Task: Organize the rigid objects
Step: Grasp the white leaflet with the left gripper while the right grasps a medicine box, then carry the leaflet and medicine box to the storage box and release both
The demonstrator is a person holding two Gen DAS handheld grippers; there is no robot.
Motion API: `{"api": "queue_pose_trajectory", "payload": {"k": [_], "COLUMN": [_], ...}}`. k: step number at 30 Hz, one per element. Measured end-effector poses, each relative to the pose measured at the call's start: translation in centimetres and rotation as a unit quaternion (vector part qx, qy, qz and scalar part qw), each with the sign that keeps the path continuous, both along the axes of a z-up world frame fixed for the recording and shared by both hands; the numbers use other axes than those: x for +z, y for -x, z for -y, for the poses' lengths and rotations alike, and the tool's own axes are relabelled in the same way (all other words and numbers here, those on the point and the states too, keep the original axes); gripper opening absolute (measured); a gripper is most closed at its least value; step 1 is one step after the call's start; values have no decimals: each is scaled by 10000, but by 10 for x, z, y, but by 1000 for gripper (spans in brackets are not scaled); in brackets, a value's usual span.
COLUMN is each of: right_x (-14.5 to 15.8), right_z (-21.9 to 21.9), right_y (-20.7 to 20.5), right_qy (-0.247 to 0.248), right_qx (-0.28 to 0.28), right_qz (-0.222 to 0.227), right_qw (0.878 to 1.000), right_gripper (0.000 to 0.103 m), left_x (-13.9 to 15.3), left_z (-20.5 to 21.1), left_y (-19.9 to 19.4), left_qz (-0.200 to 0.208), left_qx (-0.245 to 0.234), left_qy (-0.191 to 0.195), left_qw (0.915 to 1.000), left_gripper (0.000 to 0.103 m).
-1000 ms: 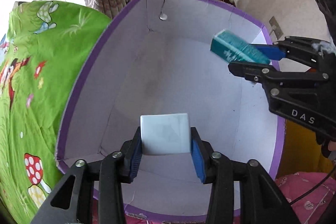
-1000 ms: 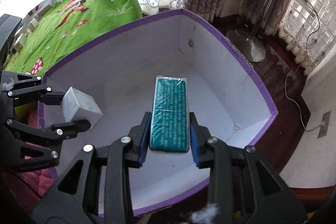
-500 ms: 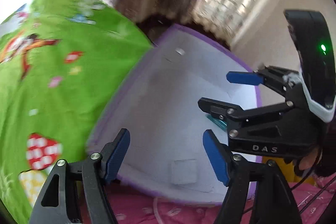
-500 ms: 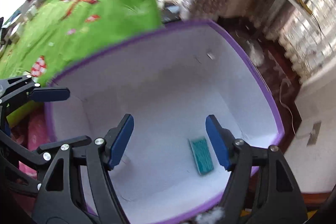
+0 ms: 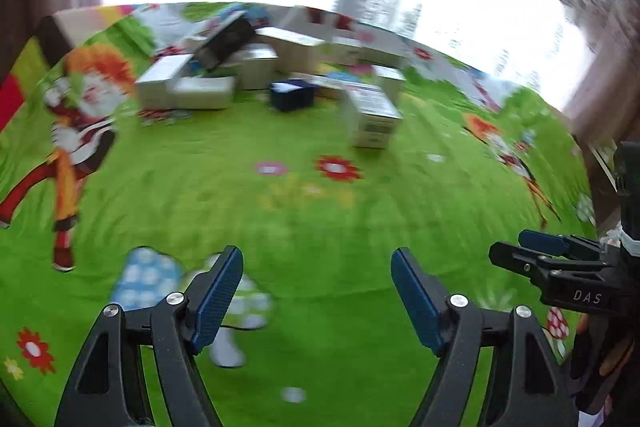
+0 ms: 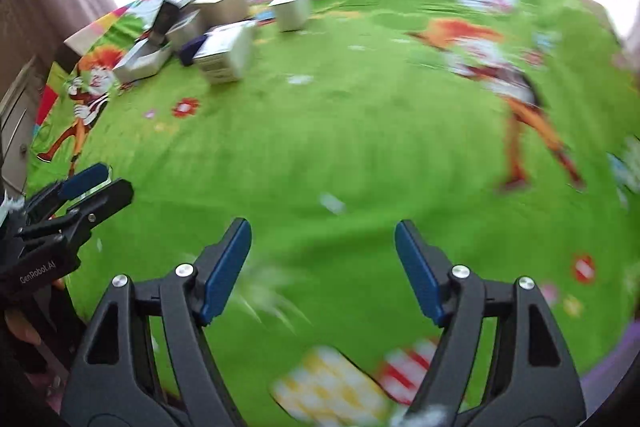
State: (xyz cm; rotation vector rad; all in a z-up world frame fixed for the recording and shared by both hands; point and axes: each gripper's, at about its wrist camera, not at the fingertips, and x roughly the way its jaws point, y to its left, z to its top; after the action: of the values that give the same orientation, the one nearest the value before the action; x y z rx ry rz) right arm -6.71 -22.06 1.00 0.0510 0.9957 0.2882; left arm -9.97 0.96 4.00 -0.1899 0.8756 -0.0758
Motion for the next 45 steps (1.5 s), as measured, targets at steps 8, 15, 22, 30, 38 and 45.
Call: {"api": "queue_pose_trajectory", "payload": {"k": [8, 15, 22, 30, 38, 45], "right_x": [-9, -10, -12, -12, -14, -13], "right_z": [-96, -98, -99, -98, -99, -99], "right_y": [-115, -130, -123, -125, -125, -125], "right_qy": [190, 488, 584, 523, 545, 558], "right_qx": [199, 162, 262, 268, 282, 286], "right_qz": [80, 525, 813, 804, 814, 831], "right_qw": [9996, 9973, 9946, 9950, 9948, 9946], "right_gripper": [83, 45, 45, 46, 47, 45], "left_x": [-19, -8, -5, -12, -25, -26], "left_z": [-83, -108, -129, -134, -111, -105], "left_y": [-28, -99, -186, -169, -105, -102], "left_qz": [-190, 54, 118, -114, -285, -182], "left_qx": [1030, 1005, 1426, 1482, 1150, 1263], "left_qy": [-11, -299, -186, -322, -839, -1053], "left_qw": [9945, 9945, 9895, 9884, 9894, 9862], "left_gripper": [77, 77, 78, 44, 46, 43]}}
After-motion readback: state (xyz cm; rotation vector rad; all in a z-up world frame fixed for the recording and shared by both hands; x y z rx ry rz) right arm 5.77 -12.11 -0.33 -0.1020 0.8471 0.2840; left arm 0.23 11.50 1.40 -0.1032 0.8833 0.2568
